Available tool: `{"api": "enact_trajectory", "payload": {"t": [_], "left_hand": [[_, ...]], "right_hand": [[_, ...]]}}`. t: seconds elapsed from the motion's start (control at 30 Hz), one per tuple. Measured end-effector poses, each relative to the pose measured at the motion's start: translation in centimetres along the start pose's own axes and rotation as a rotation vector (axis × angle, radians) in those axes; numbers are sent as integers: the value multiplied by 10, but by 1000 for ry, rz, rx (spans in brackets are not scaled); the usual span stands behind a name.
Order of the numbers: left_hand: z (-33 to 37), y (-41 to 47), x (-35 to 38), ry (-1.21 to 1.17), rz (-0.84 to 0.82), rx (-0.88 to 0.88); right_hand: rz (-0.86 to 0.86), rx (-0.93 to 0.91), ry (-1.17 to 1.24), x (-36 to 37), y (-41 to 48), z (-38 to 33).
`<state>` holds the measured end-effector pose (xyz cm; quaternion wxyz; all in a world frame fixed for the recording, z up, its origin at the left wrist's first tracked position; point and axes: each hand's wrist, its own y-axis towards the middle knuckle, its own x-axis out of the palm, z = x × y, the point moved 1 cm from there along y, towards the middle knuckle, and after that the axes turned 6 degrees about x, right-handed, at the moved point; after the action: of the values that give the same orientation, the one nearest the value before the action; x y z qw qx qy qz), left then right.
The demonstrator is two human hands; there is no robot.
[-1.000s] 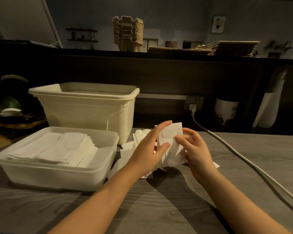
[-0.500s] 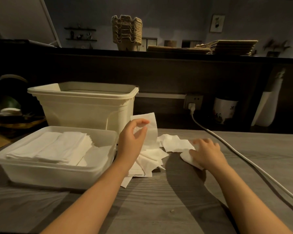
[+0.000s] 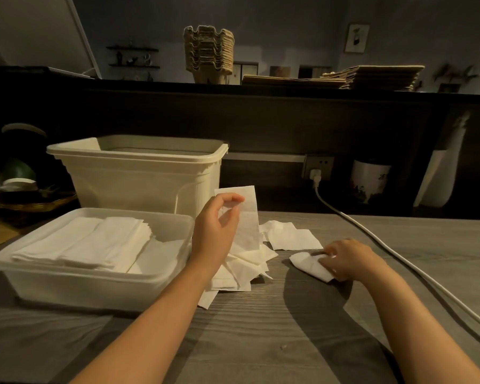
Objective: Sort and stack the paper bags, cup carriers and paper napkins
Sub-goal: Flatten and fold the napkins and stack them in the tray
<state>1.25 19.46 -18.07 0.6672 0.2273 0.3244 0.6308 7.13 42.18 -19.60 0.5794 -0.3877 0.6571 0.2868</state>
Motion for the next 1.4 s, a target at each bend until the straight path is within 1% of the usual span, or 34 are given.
{"api": "enact_trajectory", "payload": {"t": [0.03,0.13,0.17,0.23,0.33,0.43,0.47,0.53,0.63,0.7,0.77,0.87,0.97,1.07,1.13,1.23,1.3,1.4], "left_hand": [[0,0,0,-3,-12,8],[1,-2,2,-4,-55,31],[1,-2,2,6,-68,36],[0,-2,3,27,-94,39],[0,-3,3,26,-112,36],[3,-3,2,20,-119,42],[4,-4,2,25,-128,39],[5,-4,3,42,-161,36],[5,-5,6,97,-222,45],[8,-6,8,91,-291,38],[10,-8,10,63,-377,23],[10,-11,14,18,-469,-37],[9,-14,16,95,-533,-43],[9,-12,14,180,-508,13],[8,-11,13,181,-464,20],[7,-9,12,123,-389,-2],[7,-9,12,99,-372,-4],[7,-8,12,76,-362,11]], "right_hand": [[-23,-6,-5,0,-1,-1],[-55,-20,105,0,-2,-4],[-43,-27,127,0,-3,-5],[38,-48,194,0,-2,-8],[153,-131,441,-6,-9,-16],[172,-290,731,-14,-21,-25],[157,-350,824,-16,-27,-27],[67,-447,966,-20,-37,-30],[-167,-601,1149,-22,-50,-35],[-307,-667,1264,-23,-54,-37],[-312,-688,1288,-21,-54,-40],[-175,-677,1220,-18,-54,-43],[-116,-684,1200,-16,-53,-44],[-77,-665,1213,-16,-52,-44],[-67,-618,1271,-17,-48,-42],[-133,-507,1334,-16,-41,-38],[-168,-442,1266,-15,-38,-37],[-203,-416,1221,-14,-39,-37]]}}
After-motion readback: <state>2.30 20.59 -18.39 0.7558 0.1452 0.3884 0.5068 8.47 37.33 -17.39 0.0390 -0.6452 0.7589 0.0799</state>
